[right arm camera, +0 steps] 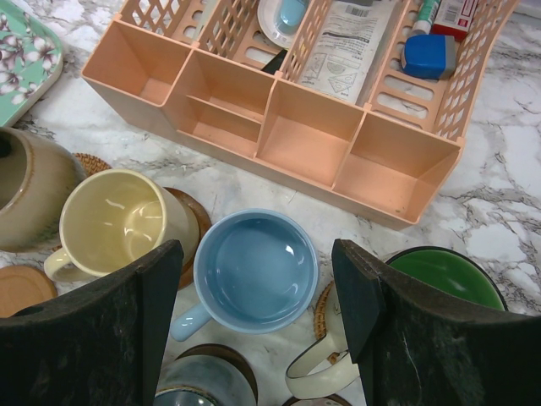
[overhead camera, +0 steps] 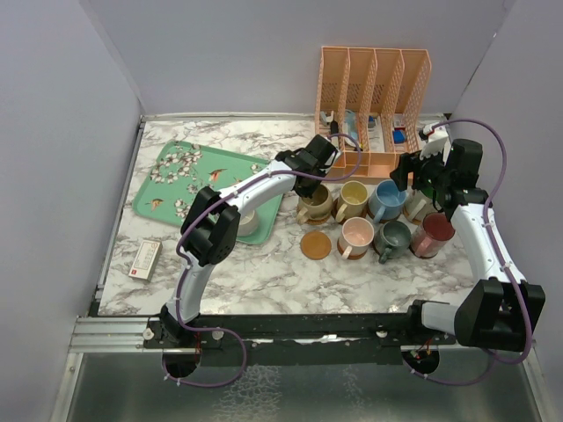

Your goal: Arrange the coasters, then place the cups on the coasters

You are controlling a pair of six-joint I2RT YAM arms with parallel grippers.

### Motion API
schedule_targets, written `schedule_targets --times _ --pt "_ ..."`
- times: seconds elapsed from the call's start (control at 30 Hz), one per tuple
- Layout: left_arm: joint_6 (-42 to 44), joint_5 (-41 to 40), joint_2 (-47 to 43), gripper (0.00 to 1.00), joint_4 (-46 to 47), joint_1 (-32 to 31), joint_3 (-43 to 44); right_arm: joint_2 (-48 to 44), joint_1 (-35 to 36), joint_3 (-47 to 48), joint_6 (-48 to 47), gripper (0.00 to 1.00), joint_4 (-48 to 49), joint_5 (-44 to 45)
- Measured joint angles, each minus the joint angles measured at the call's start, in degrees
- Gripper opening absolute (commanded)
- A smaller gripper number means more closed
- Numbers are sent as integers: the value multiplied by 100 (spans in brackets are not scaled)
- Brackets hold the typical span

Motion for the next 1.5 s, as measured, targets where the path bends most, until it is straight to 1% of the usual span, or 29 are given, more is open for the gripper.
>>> schedule_targets --times 0.3,0.67,1.5 --pt "-13 -81 2 6 -15 -2 0 0 0 0 -2 73 -2 0" --pt "-26 -94 2 11 -57 -13 0 0 0 0 -2 73 -2 -2" --pt "-103 -153 120 13 -125 -39 118 0 0 0 -2 73 -2 -11"
